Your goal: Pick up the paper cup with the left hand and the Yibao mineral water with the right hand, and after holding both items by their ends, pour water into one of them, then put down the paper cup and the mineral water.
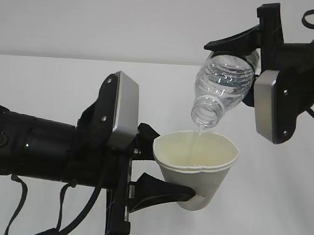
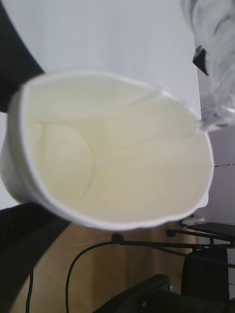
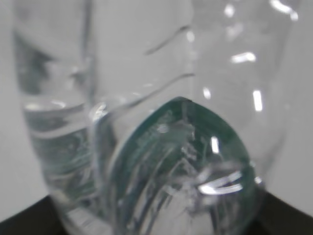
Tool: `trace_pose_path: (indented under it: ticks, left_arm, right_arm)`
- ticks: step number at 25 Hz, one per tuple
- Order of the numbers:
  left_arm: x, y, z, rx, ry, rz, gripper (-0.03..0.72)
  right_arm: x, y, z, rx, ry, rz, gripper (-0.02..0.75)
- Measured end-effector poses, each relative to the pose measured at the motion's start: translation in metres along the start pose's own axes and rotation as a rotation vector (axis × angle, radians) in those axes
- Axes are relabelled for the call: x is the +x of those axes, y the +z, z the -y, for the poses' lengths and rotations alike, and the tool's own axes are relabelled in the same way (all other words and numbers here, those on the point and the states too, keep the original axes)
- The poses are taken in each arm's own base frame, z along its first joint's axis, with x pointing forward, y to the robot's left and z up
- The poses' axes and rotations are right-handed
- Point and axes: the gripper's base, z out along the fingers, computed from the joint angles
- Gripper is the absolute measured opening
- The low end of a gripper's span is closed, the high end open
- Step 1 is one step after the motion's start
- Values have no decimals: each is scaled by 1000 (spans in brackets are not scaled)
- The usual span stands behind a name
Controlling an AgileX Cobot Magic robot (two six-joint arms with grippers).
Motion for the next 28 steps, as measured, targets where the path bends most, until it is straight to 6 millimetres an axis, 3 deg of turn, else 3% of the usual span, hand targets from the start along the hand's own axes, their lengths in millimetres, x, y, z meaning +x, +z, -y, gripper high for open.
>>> trace_pose_path:
  ticks: [28]
  left_arm:
    - [0, 0, -1, -6, -7, 4, 364]
  right_arm:
    - [0, 0, 0, 1, 2, -1, 453]
